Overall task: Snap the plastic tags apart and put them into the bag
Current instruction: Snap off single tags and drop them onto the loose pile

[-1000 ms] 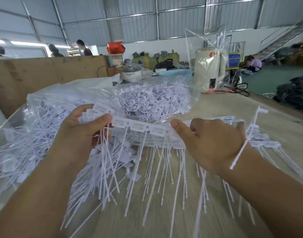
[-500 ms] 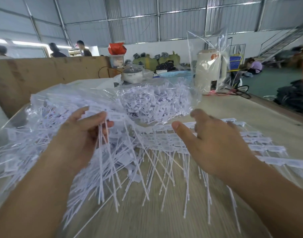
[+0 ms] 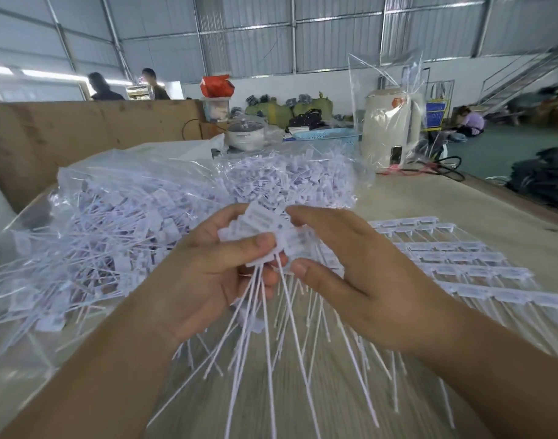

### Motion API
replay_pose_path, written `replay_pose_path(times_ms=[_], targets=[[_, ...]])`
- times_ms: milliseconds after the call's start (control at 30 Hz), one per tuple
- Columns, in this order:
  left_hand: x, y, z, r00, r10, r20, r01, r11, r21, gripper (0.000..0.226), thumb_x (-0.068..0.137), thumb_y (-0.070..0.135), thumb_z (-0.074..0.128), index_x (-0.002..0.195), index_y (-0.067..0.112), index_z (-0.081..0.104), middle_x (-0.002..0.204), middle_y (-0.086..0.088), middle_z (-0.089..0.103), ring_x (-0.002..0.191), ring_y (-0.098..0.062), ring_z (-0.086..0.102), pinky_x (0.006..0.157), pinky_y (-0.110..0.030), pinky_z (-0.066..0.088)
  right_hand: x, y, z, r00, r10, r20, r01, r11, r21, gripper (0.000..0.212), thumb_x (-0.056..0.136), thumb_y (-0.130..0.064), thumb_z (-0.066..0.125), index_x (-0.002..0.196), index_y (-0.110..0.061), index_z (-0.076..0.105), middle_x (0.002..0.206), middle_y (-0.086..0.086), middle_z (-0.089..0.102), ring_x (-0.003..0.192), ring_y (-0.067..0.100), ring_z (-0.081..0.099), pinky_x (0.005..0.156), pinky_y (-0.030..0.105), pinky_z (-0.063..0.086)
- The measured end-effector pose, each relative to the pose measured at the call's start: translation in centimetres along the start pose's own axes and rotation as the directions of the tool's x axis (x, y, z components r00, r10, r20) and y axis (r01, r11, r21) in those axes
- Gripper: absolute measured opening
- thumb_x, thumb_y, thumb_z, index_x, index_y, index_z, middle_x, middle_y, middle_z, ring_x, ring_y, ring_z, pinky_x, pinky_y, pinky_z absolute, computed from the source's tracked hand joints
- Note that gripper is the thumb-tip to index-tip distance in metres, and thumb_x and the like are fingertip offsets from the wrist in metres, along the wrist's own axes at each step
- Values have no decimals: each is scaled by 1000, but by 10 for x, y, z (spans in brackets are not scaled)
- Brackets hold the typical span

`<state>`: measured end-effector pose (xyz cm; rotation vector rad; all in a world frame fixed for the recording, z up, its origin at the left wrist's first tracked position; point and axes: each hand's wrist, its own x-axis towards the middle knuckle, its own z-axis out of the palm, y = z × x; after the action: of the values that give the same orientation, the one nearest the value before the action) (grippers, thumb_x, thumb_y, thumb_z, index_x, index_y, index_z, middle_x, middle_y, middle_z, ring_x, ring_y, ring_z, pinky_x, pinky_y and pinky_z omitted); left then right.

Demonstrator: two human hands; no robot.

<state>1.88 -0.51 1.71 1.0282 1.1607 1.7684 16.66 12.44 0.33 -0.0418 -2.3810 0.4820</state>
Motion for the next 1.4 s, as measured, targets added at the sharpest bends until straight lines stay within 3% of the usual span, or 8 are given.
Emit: replay_pose_path(times_ms=[100,233,333,500,733,933,1100,1400], targets=[[1,0,0,999,29,-39,-27,998,61,35,54,-1,81,83,16,73,68,-16,66,44,-21,58,41,-30,51,2,0,-3,997,-61,-52,59,998,-30,32,95,-33,52,119,-15,64,97,-3,65,90,15,57,82,38,44],[2,-2,1,993,39,-107,-31,997,75,26,62,7,76,86,15,73,77,-14,69,51,-21,60,43,-28,51,4,-4,-7,986,-135,-97,116,977,-181,21,93,-29,59,104,-15,69,74,-4,55,71,16,46,67,39,41],[4,-5,4,988,25,-150,-12,996,83,29,59,2,83,83,14,72,74,-14,69,48,-21,59,41,-27,49,3,-5,-10,991,-130,-19,123,968,-219,21,93,-33,57,94,-16,69,71,-2,56,71,17,44,68,38,41],[5,-15,9,960,16,-279,14,994,105,47,52,30,80,93,12,65,74,-17,70,49,-26,59,40,-28,49,3,-4,-10,993,-103,57,111,979,-170,23,89,-34,59,85,-13,66,63,-6,48,69,14,42,65,34,39],[7,-17,9,944,43,-326,-12,995,95,5,69,25,71,72,22,72,67,-12,69,46,-20,60,39,-28,49,0,-4,-9,999,27,29,-24,995,-95,18,90,-43,50,91,-26,48,62,-16,41,61,0,46,51,22,32],[6,-20,14,945,10,-328,-1,1000,28,28,75,21,65,101,14,73,68,-10,69,46,-19,59,40,-27,48,-1,-2,-10,995,52,87,-46,996,-74,14,94,-43,52,93,-34,40,69,-35,49,56,-1,47,49,22,21],[6,-19,11,957,24,-288,-8,998,59,25,85,15,59,98,24,77,74,-10,71,49,-20,62,43,-26,50,-1,-4,-10,997,46,58,-41,996,-83,16,90,-46,49,91,-31,45,50,-13,39,49,6,43,47,26,25],[4,-16,6,955,116,-272,-51,971,235,14,70,29,73,83,24,75,70,-11,70,53,-24,64,53,-34,50,0,0,-10,993,101,55,-90,979,-182,21,92,-42,56,88,-35,37,51,-12,36,44,4,38,47,28,26]])
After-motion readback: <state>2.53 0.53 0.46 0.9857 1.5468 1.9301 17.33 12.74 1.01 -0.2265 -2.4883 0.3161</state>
